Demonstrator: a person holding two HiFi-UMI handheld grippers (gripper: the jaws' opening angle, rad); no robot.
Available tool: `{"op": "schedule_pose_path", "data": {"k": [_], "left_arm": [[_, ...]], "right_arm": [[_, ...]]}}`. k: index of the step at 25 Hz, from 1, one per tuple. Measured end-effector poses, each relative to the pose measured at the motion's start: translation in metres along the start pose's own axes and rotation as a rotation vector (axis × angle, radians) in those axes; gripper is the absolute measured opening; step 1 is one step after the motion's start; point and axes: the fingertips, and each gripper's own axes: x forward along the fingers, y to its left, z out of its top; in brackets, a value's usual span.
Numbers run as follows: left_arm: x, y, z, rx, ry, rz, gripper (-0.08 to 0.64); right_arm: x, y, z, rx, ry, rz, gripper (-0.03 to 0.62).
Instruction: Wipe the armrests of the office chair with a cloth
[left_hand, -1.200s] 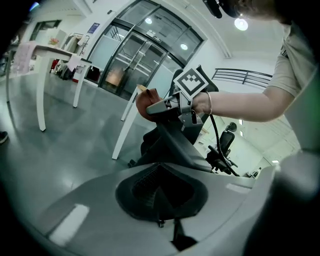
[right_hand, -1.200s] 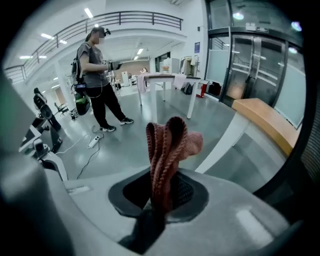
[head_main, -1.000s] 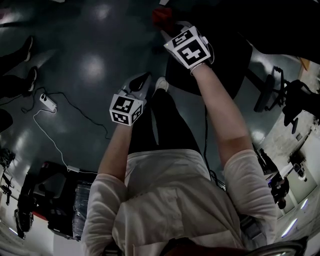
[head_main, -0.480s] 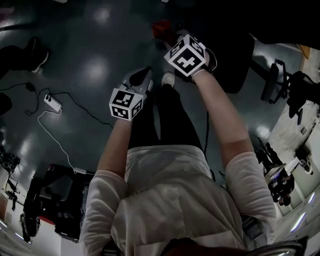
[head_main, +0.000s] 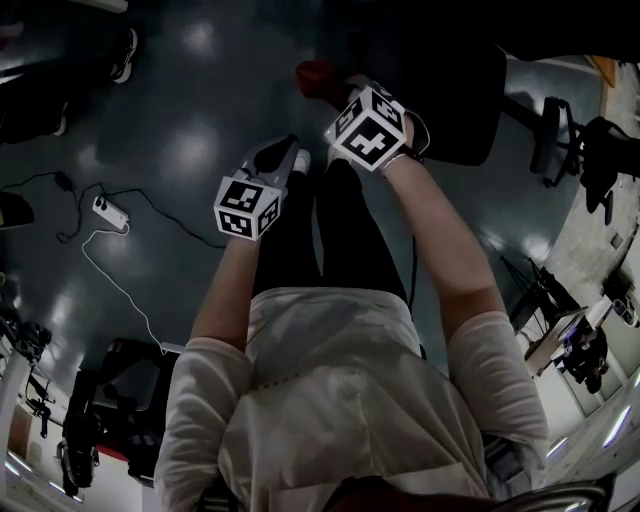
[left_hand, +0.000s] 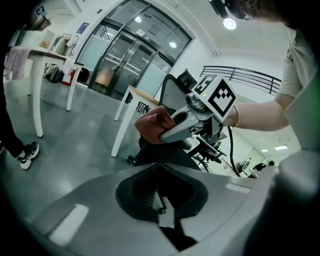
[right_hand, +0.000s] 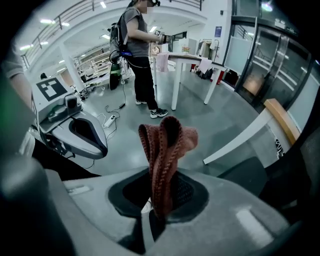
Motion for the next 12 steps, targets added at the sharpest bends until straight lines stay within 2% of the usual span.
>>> {"op": "schedule_pose_path", "data": {"k": [3,5,9,12], "left_arm": [[-0.002,-0.003,-0.006,0.018,0.018,-0.014,0.012],[-0.007,-0.007,-0.006,0.033,0.026,-0.019,0.012],[-0.016,-0.014,0.008,0.062,0.01,-0.023,0.012],[-0.015,-0.023,0.022,0.09,-0.007,-0.036,0.012]], "right_arm": [[-0.002,0.013,-0.006,0.008,-0.008,0.003,0.049],[-0.003,0.026,-0.007,0.039,-0.017,0.034,0.049],[-0.012,0.045,-0.008,0.17,-0.068,0.095,0.049],[-0.028,0.044,-0.01,0.29,-0.173,0.092,0.048]]}}
